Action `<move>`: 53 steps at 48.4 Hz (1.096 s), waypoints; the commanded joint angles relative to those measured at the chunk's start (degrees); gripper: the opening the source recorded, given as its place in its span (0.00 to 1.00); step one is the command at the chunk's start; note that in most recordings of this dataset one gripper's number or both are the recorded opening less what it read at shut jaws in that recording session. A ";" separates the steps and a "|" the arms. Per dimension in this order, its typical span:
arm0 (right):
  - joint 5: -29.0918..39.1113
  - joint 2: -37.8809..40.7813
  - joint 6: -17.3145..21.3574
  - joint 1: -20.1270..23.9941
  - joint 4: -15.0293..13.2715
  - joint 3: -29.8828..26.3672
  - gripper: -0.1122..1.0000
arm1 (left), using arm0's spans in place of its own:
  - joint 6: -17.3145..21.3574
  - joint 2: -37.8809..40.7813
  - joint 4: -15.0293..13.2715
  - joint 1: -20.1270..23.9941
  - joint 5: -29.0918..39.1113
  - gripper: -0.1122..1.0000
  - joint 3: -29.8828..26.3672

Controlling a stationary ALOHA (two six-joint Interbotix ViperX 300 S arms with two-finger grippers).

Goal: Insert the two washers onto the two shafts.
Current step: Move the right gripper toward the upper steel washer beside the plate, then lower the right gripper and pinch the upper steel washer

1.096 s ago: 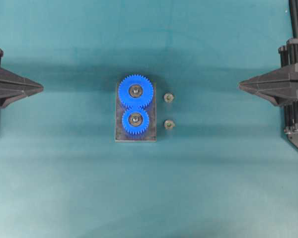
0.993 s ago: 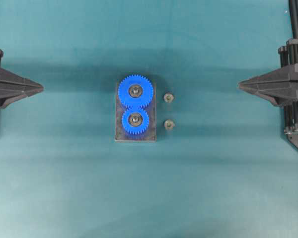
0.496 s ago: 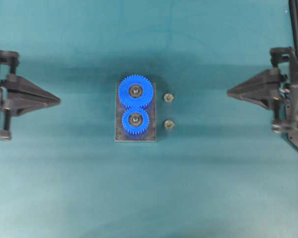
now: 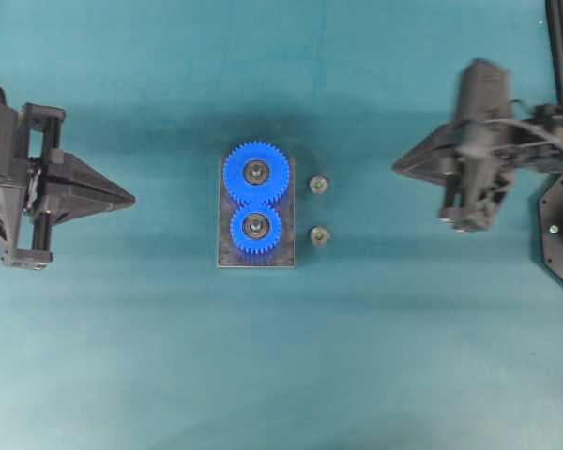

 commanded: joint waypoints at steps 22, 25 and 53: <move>-10.55 22.59 -0.09 -1.93 -0.44 -7.65 0.46 | 0.18 0.18 0.26 0.09 0.44 0.10 -1.76; -11.07 24.70 -0.18 -1.76 -0.35 -8.53 0.65 | 0.18 0.09 0.26 0.09 0.44 0.10 -1.85; -10.81 32.43 -1.76 -0.09 -1.14 -12.22 0.73 | 0.18 -0.09 0.18 0.00 0.44 0.10 -1.67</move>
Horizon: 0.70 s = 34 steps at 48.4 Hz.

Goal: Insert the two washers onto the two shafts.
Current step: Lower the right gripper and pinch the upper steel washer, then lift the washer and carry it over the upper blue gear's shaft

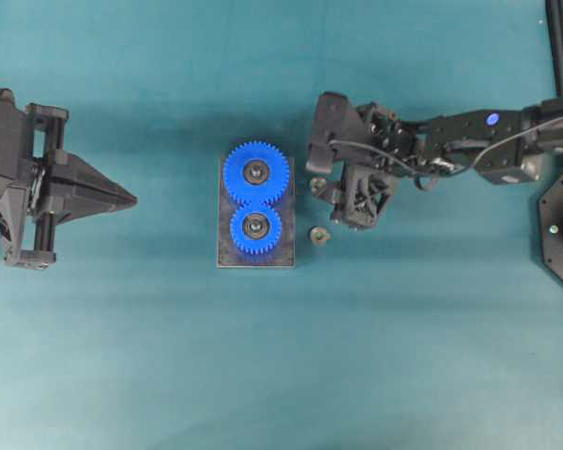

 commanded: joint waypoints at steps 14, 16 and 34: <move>0.00 1.32 -0.35 0.79 -0.09 -0.97 0.72 | 0.00 -0.35 0.09 -0.09 -0.26 0.11 -1.32; 0.00 1.41 -0.35 0.88 -0.09 -0.97 0.72 | 0.00 -0.35 0.09 -0.09 -0.26 0.10 -1.32; 1.76 1.14 -0.09 0.70 -0.09 -0.88 0.38 | 0.00 -0.35 0.18 -0.09 -0.26 0.11 -1.41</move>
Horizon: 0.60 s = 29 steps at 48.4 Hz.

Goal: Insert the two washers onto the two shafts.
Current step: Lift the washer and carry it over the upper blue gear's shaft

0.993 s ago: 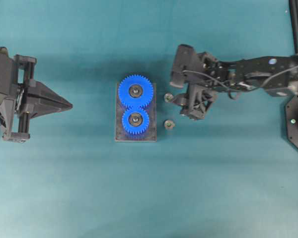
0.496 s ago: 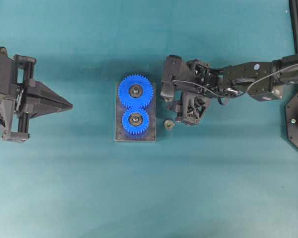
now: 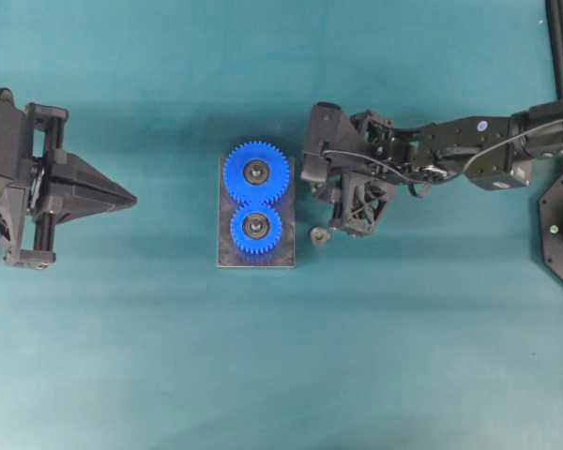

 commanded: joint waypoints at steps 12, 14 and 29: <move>1.23 -3.96 0.09 0.26 -0.09 -0.70 0.38 | 0.00 -0.18 0.18 0.00 -0.26 0.11 -1.23; 2.02 -5.19 0.09 0.26 -0.09 -1.05 0.38 | 0.00 -0.18 0.18 -0.09 -0.26 0.11 -1.32; 6.77 -11.34 -0.53 0.97 -0.09 -6.59 0.38 | 0.00 -0.18 0.18 -0.09 -0.26 0.10 -1.32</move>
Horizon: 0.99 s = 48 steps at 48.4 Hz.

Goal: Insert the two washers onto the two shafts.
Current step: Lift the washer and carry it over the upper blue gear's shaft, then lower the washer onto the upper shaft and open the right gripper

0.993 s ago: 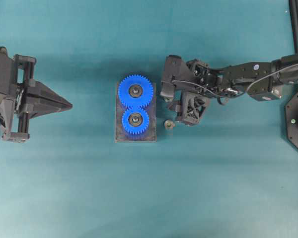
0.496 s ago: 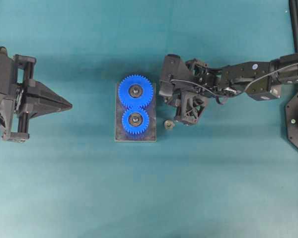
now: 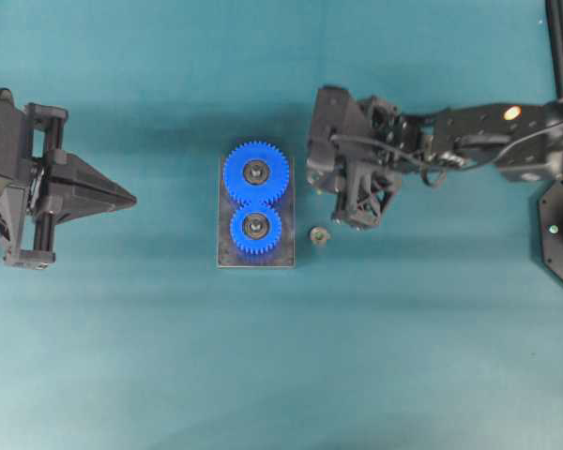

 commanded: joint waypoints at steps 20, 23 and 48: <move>1.41 4.57 -4.04 1.05 -0.09 -11.69 0.38 | -0.18 -0.44 0.09 -0.44 -0.26 0.10 -1.41; 1.41 5.71 -4.04 1.05 -0.09 -12.39 0.38 | -0.26 -0.35 0.09 -0.44 -0.26 0.10 -1.32; 3.16 8.26 -4.22 1.05 -0.09 -14.33 0.38 | -0.53 -0.53 0.18 -0.62 -0.26 0.11 -1.23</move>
